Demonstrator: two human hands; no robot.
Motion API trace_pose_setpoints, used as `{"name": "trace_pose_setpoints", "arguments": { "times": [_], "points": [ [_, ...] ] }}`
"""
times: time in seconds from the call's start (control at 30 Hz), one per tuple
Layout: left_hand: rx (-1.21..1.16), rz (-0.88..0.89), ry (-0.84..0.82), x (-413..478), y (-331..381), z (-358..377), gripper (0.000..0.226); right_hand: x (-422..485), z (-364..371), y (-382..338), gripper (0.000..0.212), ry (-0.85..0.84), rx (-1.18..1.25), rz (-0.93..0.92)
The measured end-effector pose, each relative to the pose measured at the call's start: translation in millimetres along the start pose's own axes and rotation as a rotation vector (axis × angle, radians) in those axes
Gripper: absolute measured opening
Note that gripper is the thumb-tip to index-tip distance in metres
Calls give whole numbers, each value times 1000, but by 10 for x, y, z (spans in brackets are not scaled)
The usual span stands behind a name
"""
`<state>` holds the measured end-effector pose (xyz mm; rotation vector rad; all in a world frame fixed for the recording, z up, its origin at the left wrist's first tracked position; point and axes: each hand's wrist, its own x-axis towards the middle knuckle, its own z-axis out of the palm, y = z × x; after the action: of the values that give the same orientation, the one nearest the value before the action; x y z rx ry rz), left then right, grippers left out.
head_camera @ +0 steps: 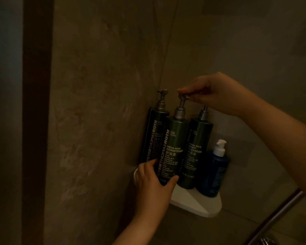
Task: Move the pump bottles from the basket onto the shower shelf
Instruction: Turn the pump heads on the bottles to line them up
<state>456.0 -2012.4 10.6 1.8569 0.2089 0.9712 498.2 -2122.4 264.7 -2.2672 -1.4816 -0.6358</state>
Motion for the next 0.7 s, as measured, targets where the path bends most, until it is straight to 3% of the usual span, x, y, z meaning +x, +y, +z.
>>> {"name": "trace_pose_setpoints", "arguments": {
  "times": [0.13,0.33,0.5,0.7],
  "points": [
    [31,5,23,-7,24,41,67,-8,3,24,33,-4,-4,7],
    [-212,-65,-196,0,-84,-41,51,0,18,67,33,3,20,12],
    [-166,-32,-127,1,-65,-38,58,-1,33,69,34,15,29,-5],
    [61,92,29,-23,-30,32,73,-4,46,88,33,38,25,-12]
  ]
}}
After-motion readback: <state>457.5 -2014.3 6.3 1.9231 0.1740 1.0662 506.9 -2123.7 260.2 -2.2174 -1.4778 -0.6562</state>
